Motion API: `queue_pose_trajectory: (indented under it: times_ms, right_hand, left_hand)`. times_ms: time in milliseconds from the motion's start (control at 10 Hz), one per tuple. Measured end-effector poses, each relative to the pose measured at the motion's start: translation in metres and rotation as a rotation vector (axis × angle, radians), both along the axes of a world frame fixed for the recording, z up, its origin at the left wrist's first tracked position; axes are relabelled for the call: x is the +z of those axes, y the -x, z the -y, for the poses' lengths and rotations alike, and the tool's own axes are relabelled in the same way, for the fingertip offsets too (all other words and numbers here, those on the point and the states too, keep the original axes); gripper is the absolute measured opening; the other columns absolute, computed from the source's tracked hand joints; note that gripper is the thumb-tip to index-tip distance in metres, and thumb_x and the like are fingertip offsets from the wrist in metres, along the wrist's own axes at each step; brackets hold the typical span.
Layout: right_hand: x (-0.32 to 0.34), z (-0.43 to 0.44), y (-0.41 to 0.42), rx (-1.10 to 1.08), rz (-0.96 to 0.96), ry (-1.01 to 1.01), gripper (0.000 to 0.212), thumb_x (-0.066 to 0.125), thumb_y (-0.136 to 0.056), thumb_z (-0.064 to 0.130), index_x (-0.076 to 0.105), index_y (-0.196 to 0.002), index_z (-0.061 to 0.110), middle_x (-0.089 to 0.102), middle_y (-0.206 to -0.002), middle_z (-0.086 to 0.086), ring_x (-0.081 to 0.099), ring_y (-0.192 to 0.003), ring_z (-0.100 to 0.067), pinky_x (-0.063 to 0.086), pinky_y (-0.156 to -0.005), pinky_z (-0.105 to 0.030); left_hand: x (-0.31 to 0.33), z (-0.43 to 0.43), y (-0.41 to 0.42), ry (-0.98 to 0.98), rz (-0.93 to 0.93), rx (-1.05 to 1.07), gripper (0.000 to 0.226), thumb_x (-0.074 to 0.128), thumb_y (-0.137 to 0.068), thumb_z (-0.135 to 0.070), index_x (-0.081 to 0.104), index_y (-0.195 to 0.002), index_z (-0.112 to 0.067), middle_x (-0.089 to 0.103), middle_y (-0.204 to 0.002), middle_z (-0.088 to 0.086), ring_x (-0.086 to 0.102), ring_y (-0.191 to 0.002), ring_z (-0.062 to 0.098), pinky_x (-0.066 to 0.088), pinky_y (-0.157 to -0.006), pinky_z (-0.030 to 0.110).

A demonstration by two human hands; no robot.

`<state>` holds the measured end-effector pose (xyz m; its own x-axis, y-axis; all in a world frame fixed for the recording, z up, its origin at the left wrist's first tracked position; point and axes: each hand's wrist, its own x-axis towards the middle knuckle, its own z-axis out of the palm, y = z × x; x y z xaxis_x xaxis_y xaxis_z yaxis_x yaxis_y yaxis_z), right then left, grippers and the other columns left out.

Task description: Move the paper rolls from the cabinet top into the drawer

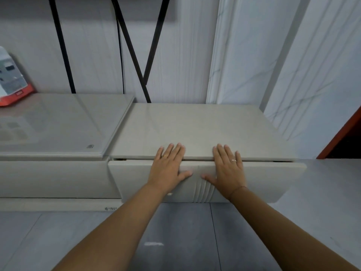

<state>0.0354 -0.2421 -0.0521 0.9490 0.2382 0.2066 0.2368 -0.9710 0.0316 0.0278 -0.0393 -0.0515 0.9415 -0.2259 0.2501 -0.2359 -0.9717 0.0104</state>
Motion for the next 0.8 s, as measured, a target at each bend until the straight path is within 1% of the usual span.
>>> queue_pose_trajectory:
  times_ms: [100, 200, 300, 400, 500, 600, 700, 800]
  right_hand:
    - [-0.0022, 0.0005, -0.009, -0.006, 0.019, -0.046, 0.098, 0.041, -0.081, 0.073, 0.009, -0.153, 0.014, 0.012, -0.162, -0.003, 0.009, -0.149, -0.02, 0.001, -0.119, -0.044]
    - [-0.004, 0.0012, -0.01, 0.007, 0.069, -0.058, 0.095, 0.051, -0.078, 0.07, 0.026, -0.15, 0.013, 0.029, -0.157, -0.005, 0.024, -0.146, -0.022, 0.011, -0.118, -0.044]
    - [-0.004, 0.0011, -0.0104, 0.007, 0.148, -0.08, 0.09, 0.069, -0.068, 0.063, 0.051, -0.137, 0.007, 0.053, -0.141, -0.01, 0.049, -0.131, -0.029, 0.032, -0.109, -0.049]
    - [-0.0039, 0.0007, -0.0108, -0.002, 0.202, -0.09, 0.088, 0.079, -0.057, 0.06, 0.063, -0.124, 0.004, 0.065, -0.126, -0.012, 0.061, -0.117, -0.03, 0.044, -0.099, -0.051]
    - [-0.0031, 0.0011, -0.012, 0.008, 0.24, -0.089, 0.088, 0.082, -0.052, 0.058, 0.066, -0.118, 0.003, 0.068, -0.121, -0.013, 0.065, -0.111, -0.031, 0.047, -0.094, -0.051]
    - [-0.0021, -0.0015, -0.0097, 0.007, 0.244, -0.094, 0.087, 0.083, -0.05, 0.059, 0.067, -0.116, 0.004, 0.068, -0.12, -0.012, 0.066, -0.11, -0.03, 0.047, -0.094, -0.05]
    - [0.0015, -0.0008, -0.0122, -0.007, 0.233, -0.144, 0.091, 0.087, -0.039, 0.058, 0.071, -0.111, 0.006, 0.07, -0.116, -0.01, 0.068, -0.105, -0.028, 0.037, -0.1, -0.045]
    - [-0.0049, -0.0018, -0.0089, 0.011, 0.26, -0.208, 0.085, 0.083, -0.039, 0.06, 0.074, -0.106, 0.008, 0.072, -0.113, -0.007, 0.068, -0.104, -0.026, 0.016, -0.111, -0.031]
  left_hand:
    - [-0.0057, -0.0053, -0.0083, 0.014, 0.046, -0.042, 0.082, 0.038, -0.085, -0.066, 0.012, -0.15, -0.023, 0.012, -0.159, -0.004, 0.007, -0.145, 0.016, -0.002, -0.116, 0.035]
    - [-0.0118, -0.0083, -0.0105, 0.052, 0.087, -0.068, 0.079, 0.037, -0.085, -0.066, 0.018, -0.149, -0.023, 0.019, -0.157, -0.005, 0.013, -0.145, 0.016, 0.0, -0.115, 0.033]
    - [-0.013, -0.0081, -0.012, 0.095, 0.132, -0.084, 0.076, 0.044, -0.085, -0.063, 0.03, -0.146, -0.021, 0.03, -0.153, -0.003, 0.024, -0.142, 0.019, 0.009, -0.116, 0.036]
    - [-0.0125, -0.0054, -0.0099, 0.116, 0.212, -0.089, 0.071, 0.06, -0.079, -0.057, 0.05, -0.135, -0.016, 0.05, -0.14, 0.001, 0.045, -0.131, 0.023, 0.03, -0.109, 0.043]
    - [-0.0132, -0.0057, -0.0111, 0.109, 0.265, -0.087, 0.071, 0.066, -0.075, -0.057, 0.055, -0.131, -0.016, 0.055, -0.135, 0.001, 0.05, -0.126, 0.022, 0.037, -0.105, 0.044]
    - [-0.0126, -0.0036, -0.0078, 0.097, 0.263, -0.079, 0.072, 0.067, -0.073, -0.058, 0.055, -0.131, -0.016, 0.056, -0.135, 0.001, 0.051, -0.125, 0.022, 0.038, -0.104, 0.044]
    - [-0.0072, -0.005, -0.0121, 0.088, 0.268, -0.069, 0.074, 0.072, -0.068, -0.058, 0.058, -0.128, -0.017, 0.057, -0.133, -0.001, 0.053, -0.124, 0.021, 0.041, -0.103, 0.043]
    - [-0.0124, -0.0046, -0.0082, 0.126, 0.233, -0.118, 0.082, 0.077, -0.053, -0.063, 0.063, -0.122, -0.021, 0.062, -0.127, -0.005, 0.059, -0.116, 0.017, 0.037, -0.102, 0.035]
